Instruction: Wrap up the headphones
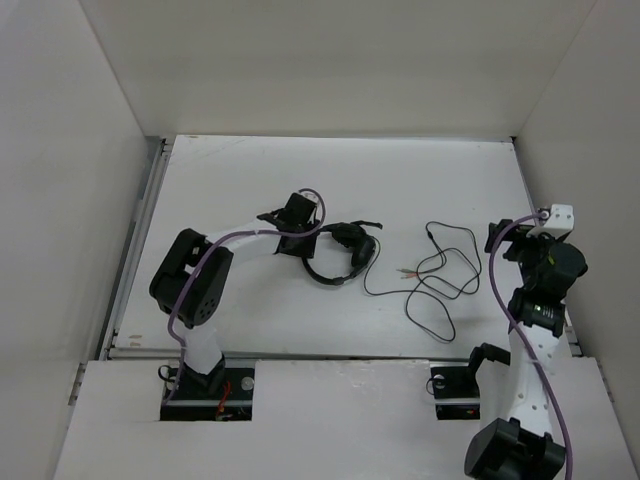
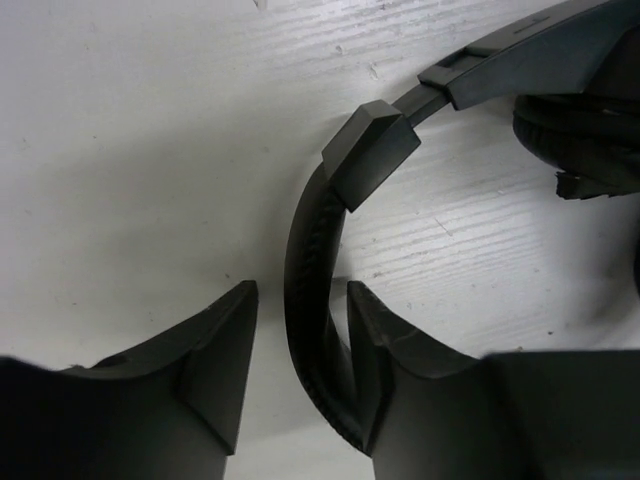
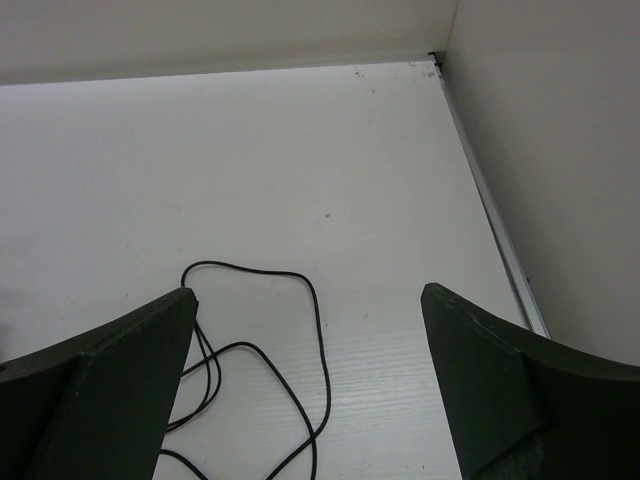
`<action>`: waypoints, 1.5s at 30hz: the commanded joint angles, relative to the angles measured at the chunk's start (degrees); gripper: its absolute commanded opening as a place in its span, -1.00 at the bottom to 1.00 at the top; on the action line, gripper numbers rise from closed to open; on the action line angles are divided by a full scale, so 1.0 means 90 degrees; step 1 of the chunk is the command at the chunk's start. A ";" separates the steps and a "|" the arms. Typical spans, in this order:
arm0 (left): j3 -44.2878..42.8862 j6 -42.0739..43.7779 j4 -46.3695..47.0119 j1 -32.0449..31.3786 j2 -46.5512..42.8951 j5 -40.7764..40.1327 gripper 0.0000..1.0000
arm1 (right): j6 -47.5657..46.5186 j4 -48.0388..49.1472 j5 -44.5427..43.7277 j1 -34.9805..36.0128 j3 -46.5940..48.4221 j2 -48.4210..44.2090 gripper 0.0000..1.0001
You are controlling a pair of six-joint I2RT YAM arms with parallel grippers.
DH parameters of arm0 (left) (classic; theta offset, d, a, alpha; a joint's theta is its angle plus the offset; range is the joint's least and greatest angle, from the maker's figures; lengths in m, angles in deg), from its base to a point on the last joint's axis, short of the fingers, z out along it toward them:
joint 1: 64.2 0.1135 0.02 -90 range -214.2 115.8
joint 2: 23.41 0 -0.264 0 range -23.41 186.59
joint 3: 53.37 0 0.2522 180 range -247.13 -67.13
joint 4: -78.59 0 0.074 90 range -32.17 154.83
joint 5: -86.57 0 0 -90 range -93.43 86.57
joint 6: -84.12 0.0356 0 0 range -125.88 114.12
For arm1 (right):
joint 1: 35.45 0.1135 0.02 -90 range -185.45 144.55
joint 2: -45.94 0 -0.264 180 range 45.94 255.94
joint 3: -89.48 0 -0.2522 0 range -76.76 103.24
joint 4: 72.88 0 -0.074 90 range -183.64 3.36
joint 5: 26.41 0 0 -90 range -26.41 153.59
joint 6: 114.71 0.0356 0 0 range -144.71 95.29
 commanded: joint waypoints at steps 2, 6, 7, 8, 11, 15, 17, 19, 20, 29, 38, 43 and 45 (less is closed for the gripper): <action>0.0077 -0.0029 0.0032 -0.0125 0.0149 -0.0497 -0.39 | 0.0168 0.0401 -0.0011 -0.0145 -0.0010 -0.0124 1.00; 0.0243 0.0068 0.0110 -0.0310 0.0178 -0.0566 -0.57 | 0.0188 0.0411 0.0028 -0.0214 -0.0029 -0.0163 1.00; 0.0263 0.0117 0.0139 -0.0359 0.0198 -0.0586 -0.64 | 0.0188 0.0421 0.0037 -0.0214 -0.0029 -0.0173 1.00; 0.0273 0.0156 0.0140 -0.0398 0.0237 -0.0566 -0.71 | 0.0188 0.0421 0.0038 -0.0224 -0.0029 -0.0173 1.00; 0.0224 0.0293 0.0149 -0.0525 0.0412 -0.0566 -0.91 | 0.0188 0.0421 0.0038 -0.0224 -0.0029 -0.0192 1.00; 0.0020 0.0430 0.0062 -0.0623 0.0423 -0.0605 -1.00 | 0.0111 0.0392 0.0106 -0.0195 -0.0029 -0.0241 1.00; -0.0233 0.0537 -0.0113 -0.0623 0.0209 -0.0683 -1.00 | 0.0081 0.0333 0.0174 -0.0088 0.0078 -0.0164 1.00; -0.0546 0.0761 -0.0328 -0.0556 -0.0045 -0.0684 -1.00 | 0.0081 0.0197 0.0388 0.0088 0.0282 0.0002 1.00; -0.0721 0.0859 -0.0445 -0.0487 -0.0191 -0.0674 -1.00 | 0.0090 0.0080 0.0582 0.0195 0.0428 0.0100 1.00; -0.2868 0.1504 -0.1529 0.0343 -0.1100 -0.0098 -1.00 | 0.0666 -0.0858 0.2967 0.1424 0.2380 0.1680 1.00; -0.4725 0.1729 -0.1843 0.0607 -0.1355 0.0117 -1.00 | 0.0930 -0.0780 0.2382 0.3866 0.3905 0.3185 1.00; -0.5429 0.1690 -0.2057 0.0705 -0.1374 0.0341 -1.00 | 0.0862 -0.0858 0.2235 0.4414 0.4686 0.3918 1.00; -0.5615 0.1690 -0.2145 0.0676 -0.1394 0.0410 -1.00 | 0.0833 -0.0859 0.2235 0.4561 0.4989 0.4123 1.00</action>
